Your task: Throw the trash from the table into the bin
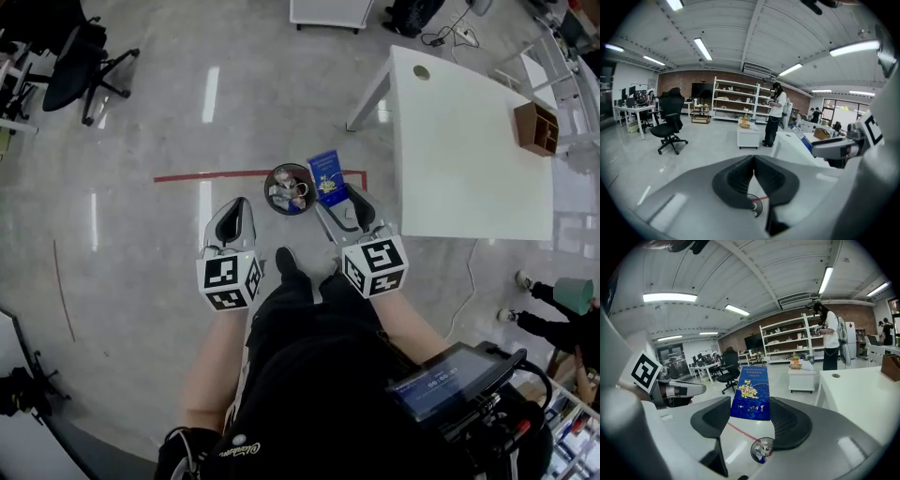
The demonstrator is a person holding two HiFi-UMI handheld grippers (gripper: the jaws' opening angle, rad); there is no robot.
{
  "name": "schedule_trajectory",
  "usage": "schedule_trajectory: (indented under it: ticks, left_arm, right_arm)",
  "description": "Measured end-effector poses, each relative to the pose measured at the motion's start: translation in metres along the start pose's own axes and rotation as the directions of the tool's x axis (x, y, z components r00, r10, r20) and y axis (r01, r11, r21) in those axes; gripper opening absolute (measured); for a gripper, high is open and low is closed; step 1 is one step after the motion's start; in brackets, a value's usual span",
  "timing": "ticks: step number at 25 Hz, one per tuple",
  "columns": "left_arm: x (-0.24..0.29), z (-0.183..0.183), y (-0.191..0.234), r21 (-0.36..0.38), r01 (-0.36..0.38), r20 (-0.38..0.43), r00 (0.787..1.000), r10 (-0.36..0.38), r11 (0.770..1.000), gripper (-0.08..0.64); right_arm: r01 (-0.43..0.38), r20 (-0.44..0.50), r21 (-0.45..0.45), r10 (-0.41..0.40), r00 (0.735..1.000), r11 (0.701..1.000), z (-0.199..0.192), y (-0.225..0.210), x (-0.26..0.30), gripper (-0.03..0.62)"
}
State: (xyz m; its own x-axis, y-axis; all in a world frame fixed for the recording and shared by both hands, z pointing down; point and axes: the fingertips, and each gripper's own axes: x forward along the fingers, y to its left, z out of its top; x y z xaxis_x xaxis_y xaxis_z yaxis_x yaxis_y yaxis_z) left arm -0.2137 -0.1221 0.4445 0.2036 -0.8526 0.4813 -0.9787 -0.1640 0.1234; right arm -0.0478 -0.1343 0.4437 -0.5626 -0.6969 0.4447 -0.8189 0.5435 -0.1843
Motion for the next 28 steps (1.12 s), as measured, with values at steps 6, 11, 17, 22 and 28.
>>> schedule_trajectory:
  ticks: [6, 11, 17, 22, 28]
  left_arm:
    - [0.019, -0.027, 0.027, -0.029, -0.006, -0.041, 0.999, 0.005, 1.000, 0.008]
    - [0.041, -0.052, 0.026, -0.059, 0.001, -0.103, 0.995, -0.007, 0.998, 0.009]
    - [0.079, -0.102, 0.025, -0.081, -0.011, -0.210, 0.978, -0.006, 0.997, 0.008]
    - [0.102, -0.154, 0.024, -0.119, -0.004, -0.282, 0.959, -0.030, 0.993, 0.008]
    - [0.105, -0.181, 0.034, -0.134, -0.005, -0.320, 0.946, -0.039, 0.991, 0.008]
  right_arm:
    - [-0.042, -0.047, -0.020, 0.041, 0.998, 0.999, -0.012, 0.027, 0.041, 0.264]
    - [-0.035, -0.133, 0.017, 0.037, 0.990, 0.999, -0.047, 0.017, 0.064, 0.264]
    - [0.034, -0.386, 0.080, 0.000, 0.923, 0.996, -0.167, -0.014, 0.115, 0.264]
    - [0.068, -0.464, 0.115, -0.007, 0.886, 0.991, -0.224, -0.017, 0.147, 0.264]
    - [0.100, -0.487, 0.120, -0.030, 0.873, 0.988, -0.261, -0.023, 0.192, 0.268]
